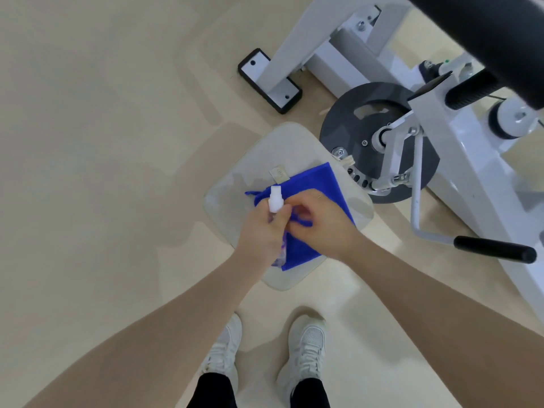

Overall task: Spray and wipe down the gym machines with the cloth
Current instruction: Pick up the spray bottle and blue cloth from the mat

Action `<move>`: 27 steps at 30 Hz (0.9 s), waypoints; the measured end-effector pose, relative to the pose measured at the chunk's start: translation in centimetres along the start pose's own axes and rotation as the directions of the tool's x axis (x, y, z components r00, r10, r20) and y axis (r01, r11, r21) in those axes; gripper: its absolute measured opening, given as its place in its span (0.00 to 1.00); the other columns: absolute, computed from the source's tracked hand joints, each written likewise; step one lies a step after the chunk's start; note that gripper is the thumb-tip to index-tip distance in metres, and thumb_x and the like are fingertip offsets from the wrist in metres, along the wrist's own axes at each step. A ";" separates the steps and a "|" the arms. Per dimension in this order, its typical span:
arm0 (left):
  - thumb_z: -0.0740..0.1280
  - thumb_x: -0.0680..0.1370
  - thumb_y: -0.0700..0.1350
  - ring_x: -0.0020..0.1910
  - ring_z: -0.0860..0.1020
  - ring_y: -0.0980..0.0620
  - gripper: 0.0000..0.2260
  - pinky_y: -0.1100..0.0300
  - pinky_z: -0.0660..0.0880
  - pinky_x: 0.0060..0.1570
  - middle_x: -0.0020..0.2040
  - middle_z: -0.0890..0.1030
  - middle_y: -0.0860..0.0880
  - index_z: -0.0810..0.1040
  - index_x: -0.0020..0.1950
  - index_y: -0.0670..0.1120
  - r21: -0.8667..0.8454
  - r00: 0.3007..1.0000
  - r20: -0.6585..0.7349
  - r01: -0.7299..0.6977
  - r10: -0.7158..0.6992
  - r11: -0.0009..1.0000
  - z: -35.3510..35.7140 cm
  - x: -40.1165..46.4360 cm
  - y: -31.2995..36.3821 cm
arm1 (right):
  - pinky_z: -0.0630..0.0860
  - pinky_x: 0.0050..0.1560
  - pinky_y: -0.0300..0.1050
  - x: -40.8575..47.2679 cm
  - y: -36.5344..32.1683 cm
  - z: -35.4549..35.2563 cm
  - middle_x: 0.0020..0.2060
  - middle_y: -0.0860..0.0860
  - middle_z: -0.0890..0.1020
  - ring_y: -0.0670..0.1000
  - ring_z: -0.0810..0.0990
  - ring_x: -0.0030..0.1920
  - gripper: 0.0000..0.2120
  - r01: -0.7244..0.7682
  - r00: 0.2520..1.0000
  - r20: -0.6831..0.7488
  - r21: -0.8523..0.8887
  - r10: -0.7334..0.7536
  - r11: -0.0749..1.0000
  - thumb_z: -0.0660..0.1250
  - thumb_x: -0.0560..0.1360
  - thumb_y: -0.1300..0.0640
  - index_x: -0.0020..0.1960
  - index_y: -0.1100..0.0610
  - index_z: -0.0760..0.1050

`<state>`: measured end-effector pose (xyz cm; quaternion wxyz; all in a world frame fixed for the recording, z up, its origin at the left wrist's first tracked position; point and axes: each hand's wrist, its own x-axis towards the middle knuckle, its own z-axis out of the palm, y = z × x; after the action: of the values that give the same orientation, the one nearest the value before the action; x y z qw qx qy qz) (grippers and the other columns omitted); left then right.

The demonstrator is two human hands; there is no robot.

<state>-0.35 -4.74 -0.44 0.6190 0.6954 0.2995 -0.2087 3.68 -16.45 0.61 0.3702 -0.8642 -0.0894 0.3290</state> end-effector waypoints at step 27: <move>0.64 0.77 0.43 0.33 0.77 0.52 0.22 0.58 0.76 0.37 0.39 0.76 0.52 0.64 0.66 0.62 0.257 0.962 0.118 -0.267 0.244 0.929 -8.3 -9.4 13.4 | 0.75 0.51 0.41 -7.5 -12.3 -10.9 0.47 0.42 0.81 0.46 0.80 0.48 0.09 -0.142 0.989 0.001 0.329 0.150 0.933 0.62 0.78 0.51 0.55 0.46 0.77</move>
<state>1.15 1.22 16.84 0.5520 0.7972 0.1486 -0.1942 5.90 -17.01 18.56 0.4846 -0.7985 0.0356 0.3553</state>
